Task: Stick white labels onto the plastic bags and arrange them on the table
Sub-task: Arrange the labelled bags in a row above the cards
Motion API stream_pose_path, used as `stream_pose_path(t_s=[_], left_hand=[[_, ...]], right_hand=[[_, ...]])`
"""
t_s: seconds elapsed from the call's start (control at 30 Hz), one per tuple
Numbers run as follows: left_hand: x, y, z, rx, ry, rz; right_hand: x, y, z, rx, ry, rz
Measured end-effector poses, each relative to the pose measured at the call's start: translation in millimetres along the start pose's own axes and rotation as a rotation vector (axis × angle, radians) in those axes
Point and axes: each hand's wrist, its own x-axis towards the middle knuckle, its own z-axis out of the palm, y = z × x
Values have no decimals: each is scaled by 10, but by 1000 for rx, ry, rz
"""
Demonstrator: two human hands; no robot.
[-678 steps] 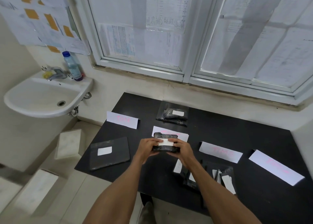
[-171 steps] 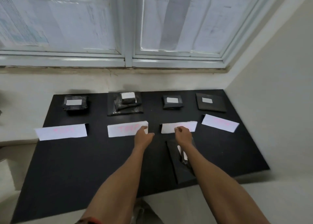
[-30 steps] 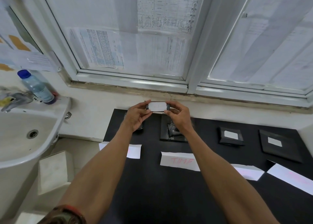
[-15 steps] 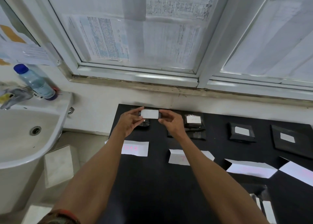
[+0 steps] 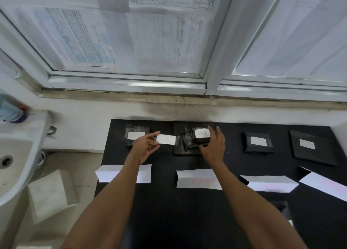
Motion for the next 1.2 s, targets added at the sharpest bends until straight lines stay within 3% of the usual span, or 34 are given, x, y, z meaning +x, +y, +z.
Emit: stream_pose_path(t_s=[0.07,0.13,0.33,0.6,1.2], left_hand=[[74,-56,132,22,-14,-28],[180,-106,237,47,-29,-52],[403,-215,548,37,1,-65],[512,-233,701,-62,116,7],[536,-459,837,-75,206,30]], right_hand=[[170,126,-8,-197,-123,-72],[350,209,16,-231,-181,-124],[598,413,-72,156,-196,-172],[828,738,-393,420,97,13],[912,1161,-275,431,54,11]])
